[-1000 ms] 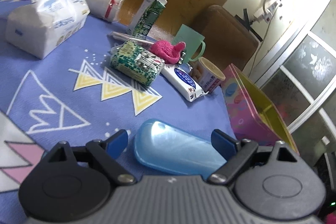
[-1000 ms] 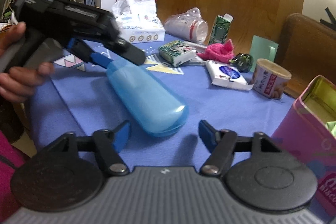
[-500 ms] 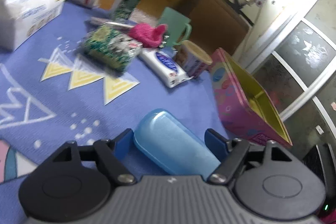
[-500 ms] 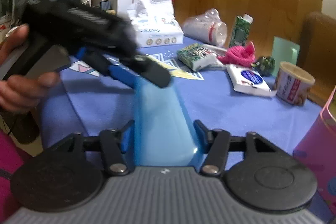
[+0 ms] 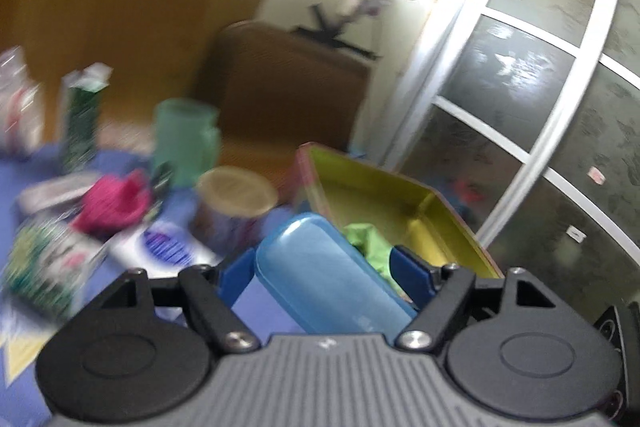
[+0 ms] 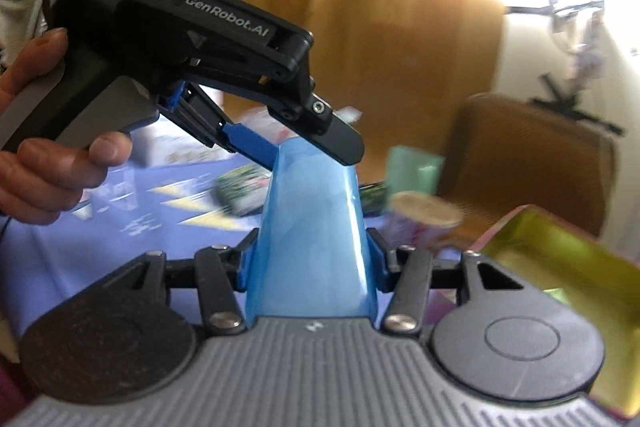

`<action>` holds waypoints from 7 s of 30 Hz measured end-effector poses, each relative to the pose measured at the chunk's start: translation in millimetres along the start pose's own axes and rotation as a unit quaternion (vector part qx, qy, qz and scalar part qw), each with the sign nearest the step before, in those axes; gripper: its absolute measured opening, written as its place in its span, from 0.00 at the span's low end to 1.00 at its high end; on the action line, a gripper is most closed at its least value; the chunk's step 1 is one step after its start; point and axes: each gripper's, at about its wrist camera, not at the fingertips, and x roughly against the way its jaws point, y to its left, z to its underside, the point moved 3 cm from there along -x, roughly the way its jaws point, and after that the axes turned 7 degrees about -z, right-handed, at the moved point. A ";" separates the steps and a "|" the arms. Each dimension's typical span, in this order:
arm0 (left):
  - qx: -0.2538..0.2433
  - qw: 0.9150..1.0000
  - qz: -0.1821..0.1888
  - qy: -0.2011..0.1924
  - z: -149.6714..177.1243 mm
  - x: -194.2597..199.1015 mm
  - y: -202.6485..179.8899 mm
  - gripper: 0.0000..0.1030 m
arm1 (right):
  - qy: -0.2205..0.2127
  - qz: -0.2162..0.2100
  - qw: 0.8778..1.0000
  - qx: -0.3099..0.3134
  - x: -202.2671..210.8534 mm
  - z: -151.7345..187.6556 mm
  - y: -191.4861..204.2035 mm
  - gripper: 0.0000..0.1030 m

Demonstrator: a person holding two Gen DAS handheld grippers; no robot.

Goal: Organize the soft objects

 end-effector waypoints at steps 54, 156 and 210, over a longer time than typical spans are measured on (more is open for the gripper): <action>0.185 0.955 -0.219 -0.074 59.8 80.7 218.0 0.76 | 0.057 -0.039 0.994 -0.087 -126.9 -20.1 25.5 0.51; -0.027 0.998 -0.025 0.044 38.3 5.9 59.2 0.45 | 0.049 0.000 0.996 -0.075 -46.7 17.8 19.1 0.51; 0.011 0.976 -0.214 -0.021 32.7 1.1 106.9 0.80 | -0.018 0.086 0.987 -0.135 -28.7 7.2 -19.8 0.46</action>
